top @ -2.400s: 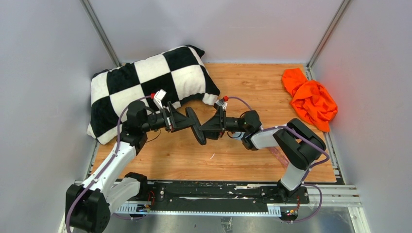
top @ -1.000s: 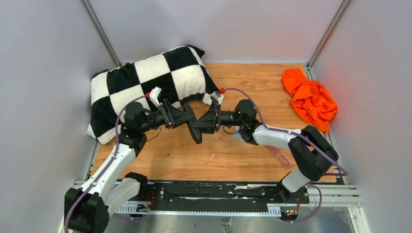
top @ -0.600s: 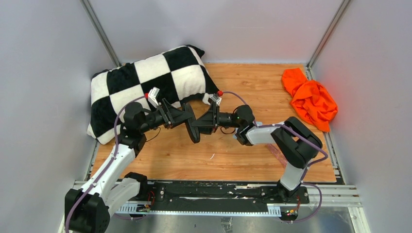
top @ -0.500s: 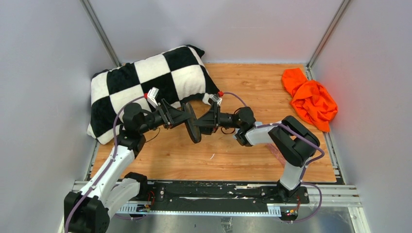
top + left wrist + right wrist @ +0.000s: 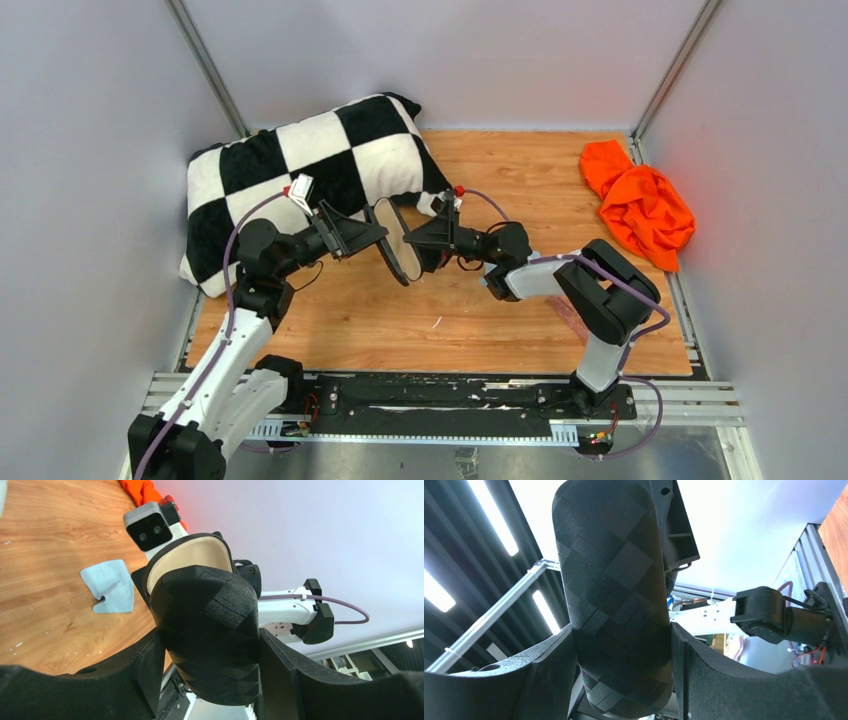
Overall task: Organize the sunglasses
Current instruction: Open the sunglasses case.
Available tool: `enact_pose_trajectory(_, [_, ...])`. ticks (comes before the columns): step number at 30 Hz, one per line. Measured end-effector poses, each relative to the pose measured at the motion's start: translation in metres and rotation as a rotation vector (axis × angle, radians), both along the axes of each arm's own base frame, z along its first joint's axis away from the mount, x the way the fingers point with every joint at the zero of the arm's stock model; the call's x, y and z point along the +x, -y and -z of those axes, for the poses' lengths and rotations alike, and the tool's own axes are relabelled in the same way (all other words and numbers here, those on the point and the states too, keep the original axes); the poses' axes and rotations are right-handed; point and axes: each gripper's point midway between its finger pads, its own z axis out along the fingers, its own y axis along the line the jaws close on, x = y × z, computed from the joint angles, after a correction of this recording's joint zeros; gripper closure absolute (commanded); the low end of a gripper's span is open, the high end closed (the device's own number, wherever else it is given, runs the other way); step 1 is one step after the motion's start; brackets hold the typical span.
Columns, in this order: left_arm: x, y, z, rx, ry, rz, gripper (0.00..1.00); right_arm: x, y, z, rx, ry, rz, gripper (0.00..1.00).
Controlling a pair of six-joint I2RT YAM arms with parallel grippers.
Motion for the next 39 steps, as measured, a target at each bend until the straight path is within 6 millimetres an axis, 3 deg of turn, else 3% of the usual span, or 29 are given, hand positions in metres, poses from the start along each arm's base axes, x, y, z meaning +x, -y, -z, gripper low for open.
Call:
enact_pose_trajectory(10, [0.001, -0.002, -0.009, -0.073, 0.096, -0.002, 1.0, 0.023, 0.007, -0.003, 0.038, -0.156, 0.097, 1.0])
enact_pose_trajectory(13, [-0.011, 0.002, -0.026, -0.117, 0.186, 0.067, 1.0, 0.037, 0.01, 0.002, 0.041, -0.212, 0.136, 1.0])
enact_pose_trajectory(17, [-0.021, 0.006, -0.035, -0.159, 0.248, 0.143, 1.0, 0.037, 0.01, 0.004, 0.041, -0.235, 0.132, 1.0])
enact_pose_trajectory(24, [-0.02, 0.008, -0.029, -0.186, 0.224, 0.181, 1.0, 0.04, 0.012, 0.002, 0.05, -0.246, 0.144, 0.99])
enact_pose_trajectory(30, [-0.02, 0.01, -0.011, -0.125, 0.174, 0.195, 1.0, 0.038, 0.015, 0.004, 0.034, -0.216, 0.142, 0.85])
enact_pose_trajectory(39, [-0.021, 0.014, 0.008, 0.026, 0.105, 0.213, 1.0, 0.032, 0.016, 0.025, -0.221, 0.04, 0.154, 0.75])
